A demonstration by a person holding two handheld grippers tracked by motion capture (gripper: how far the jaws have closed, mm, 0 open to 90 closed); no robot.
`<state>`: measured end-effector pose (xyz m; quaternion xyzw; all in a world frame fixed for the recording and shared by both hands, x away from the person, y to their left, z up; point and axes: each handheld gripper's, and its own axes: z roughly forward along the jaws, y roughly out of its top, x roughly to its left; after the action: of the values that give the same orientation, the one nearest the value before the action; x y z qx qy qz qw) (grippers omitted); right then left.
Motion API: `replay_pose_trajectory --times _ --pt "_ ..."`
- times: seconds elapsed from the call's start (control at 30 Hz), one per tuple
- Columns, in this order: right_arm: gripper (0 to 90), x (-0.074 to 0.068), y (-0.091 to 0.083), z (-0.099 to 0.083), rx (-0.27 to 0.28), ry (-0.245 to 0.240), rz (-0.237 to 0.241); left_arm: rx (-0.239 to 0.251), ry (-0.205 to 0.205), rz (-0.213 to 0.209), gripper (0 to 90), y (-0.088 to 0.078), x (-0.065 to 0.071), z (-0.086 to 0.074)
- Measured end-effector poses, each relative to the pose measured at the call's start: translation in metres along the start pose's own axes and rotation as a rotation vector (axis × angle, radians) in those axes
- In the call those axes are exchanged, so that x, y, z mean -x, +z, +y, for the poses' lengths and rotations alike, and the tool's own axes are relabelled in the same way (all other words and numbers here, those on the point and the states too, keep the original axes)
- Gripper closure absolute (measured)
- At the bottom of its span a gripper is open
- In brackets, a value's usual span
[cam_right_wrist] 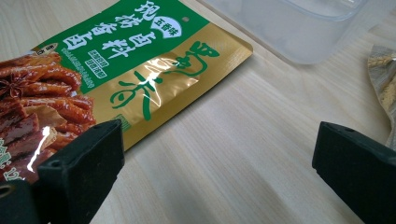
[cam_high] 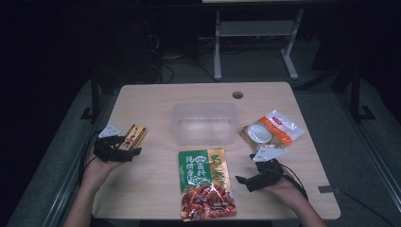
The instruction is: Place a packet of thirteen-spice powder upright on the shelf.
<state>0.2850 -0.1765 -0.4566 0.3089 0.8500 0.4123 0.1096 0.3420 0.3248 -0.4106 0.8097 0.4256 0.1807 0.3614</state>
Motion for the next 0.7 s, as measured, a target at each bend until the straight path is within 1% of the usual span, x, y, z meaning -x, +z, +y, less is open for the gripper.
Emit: replay_pose_trajectory --times 0.1,0.13,0.17,0.2,0.23,0.27,0.3,0.37,0.43,0.47,0.5,0.53,0.6,0.63,0.7 --pt "2.3 -0.001 0.001 0.000 -0.004 -0.006 0.001 0.005 -0.027 0.023 14.2 0.006 -0.011 0.004" --pt "2.3 -0.001 0.001 0.000 -0.008 -0.010 0.001 -0.003 -0.039 0.030 14.2 0.012 -0.018 0.005" --pt "2.3 -0.001 0.001 0.000 -0.008 -0.010 0.001 -0.003 -0.039 0.030 14.2 0.012 -0.018 0.005" --pt "2.3 -0.001 0.001 0.000 -0.012 -0.008 0.001 -0.010 -0.037 0.049 14.2 0.018 -0.021 0.004" --pt "2.3 -0.001 0.001 0.000 -0.012 -0.008 0.001 -0.010 -0.037 0.049 14.2 0.018 -0.021 0.004" --pt "2.3 0.000 0.001 0.000 -0.011 -0.002 0.000 -0.025 -0.033 0.073 14.2 0.021 -0.024 0.002" --pt "2.3 0.000 0.001 0.000 -0.009 -0.001 0.000 -0.023 -0.036 0.079 14.2 0.022 -0.026 0.001" --pt "2.3 0.001 0.000 0.000 -0.006 -0.001 0.004 -0.034 -0.039 0.094 14.2 0.024 -0.030 -0.001" --pt "2.3 0.001 0.000 0.000 -0.007 0.000 0.003 -0.038 -0.037 0.091 14.2 0.024 -0.032 -0.003" --pt "2.4 0.000 0.000 0.000 -0.007 -0.001 0.005 -0.045 -0.045 0.084 14.2 0.025 -0.033 -0.005" --pt "2.4 0.000 0.001 0.000 -0.007 -0.003 0.006 -0.066 -0.044 0.086 14.2 0.027 -0.036 -0.009" --pt "2.4 0.000 0.001 0.000 -0.007 -0.003 0.006 -0.066 -0.044 0.086 14.2 0.027 -0.036 -0.009" --pt "2.4 0.000 0.001 0.000 -0.005 -0.010 0.008 -0.093 -0.041 0.088 14.1 0.029 -0.039 -0.012" --pt "2.4 0.000 0.001 0.000 -0.005 -0.010 0.008 -0.088 -0.048 0.089 14.1 0.030 -0.039 -0.013" --pt "2.4 0.000 0.001 0.000 -0.007 -0.011 0.008 -0.088 -0.044 0.088 14.2 0.031 -0.039 -0.014"
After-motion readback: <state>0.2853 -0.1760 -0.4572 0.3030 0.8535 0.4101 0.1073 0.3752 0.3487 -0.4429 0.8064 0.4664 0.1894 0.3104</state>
